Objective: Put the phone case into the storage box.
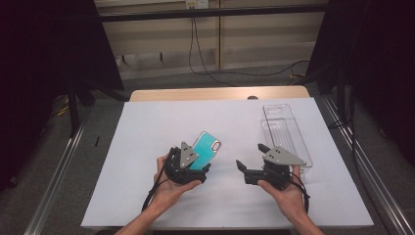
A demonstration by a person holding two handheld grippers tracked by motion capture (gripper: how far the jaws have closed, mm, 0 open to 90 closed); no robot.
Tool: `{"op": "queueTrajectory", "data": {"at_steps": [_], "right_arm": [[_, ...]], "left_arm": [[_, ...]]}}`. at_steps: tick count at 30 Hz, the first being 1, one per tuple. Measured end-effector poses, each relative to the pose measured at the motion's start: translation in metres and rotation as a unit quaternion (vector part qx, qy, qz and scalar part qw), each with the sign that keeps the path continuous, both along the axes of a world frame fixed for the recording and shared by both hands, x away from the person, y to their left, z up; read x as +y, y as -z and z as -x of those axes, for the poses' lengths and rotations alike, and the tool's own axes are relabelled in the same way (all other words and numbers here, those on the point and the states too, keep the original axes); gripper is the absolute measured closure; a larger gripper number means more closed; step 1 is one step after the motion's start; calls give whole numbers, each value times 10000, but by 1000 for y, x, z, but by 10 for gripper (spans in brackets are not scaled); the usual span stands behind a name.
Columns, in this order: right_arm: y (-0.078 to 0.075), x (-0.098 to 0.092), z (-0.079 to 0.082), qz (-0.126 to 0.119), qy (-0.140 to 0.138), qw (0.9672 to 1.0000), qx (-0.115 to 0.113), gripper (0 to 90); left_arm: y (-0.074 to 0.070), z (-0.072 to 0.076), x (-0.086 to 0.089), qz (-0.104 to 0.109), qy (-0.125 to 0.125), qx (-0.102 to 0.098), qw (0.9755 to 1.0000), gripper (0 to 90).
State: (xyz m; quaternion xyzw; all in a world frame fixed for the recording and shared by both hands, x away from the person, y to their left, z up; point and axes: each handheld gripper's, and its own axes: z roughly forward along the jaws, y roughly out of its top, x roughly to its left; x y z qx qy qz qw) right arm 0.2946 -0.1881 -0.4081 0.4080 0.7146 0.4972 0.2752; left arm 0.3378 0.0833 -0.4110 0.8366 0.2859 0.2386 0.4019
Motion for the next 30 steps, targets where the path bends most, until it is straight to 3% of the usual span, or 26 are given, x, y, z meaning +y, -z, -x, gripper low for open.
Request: {"op": "queueTrajectory", "data": {"at_steps": [3, 8, 12, 15, 22, 27, 30], "right_arm": [[-2, 3, -3, -30, -40, 10000, 68, 108], [-7, 8, -11, -255, -56, 9985, 479, 110], [-11, 13, -15, -144, -48, 9978, 638, 110], [-14, 17, -19, 167, -102, 9954, 941, 107], [-23, 22, -29, 301, -25, 9947, 980, 127], [-26, 20, -39, 136, -256, 9941, 1047, 133], [-26, 21, -42, 209, -247, 9934, 1099, 130]], "left_arm": [[1, 0, -1, -21, -4, -48, 10000, 170], [1, 2, -4, -151, 18, -197, 9997, 170], [1, 2, -6, -150, 25, -225, 9996, 170], [0, 2, -7, -80, -3, -352, 9993, 170], [-1, -4, -17, -94, -80, -688, 9976, 170], [2, -9, -23, -159, -130, -876, 9959, 170], [3, -11, -27, -113, -208, -982, 9949, 170]]}}
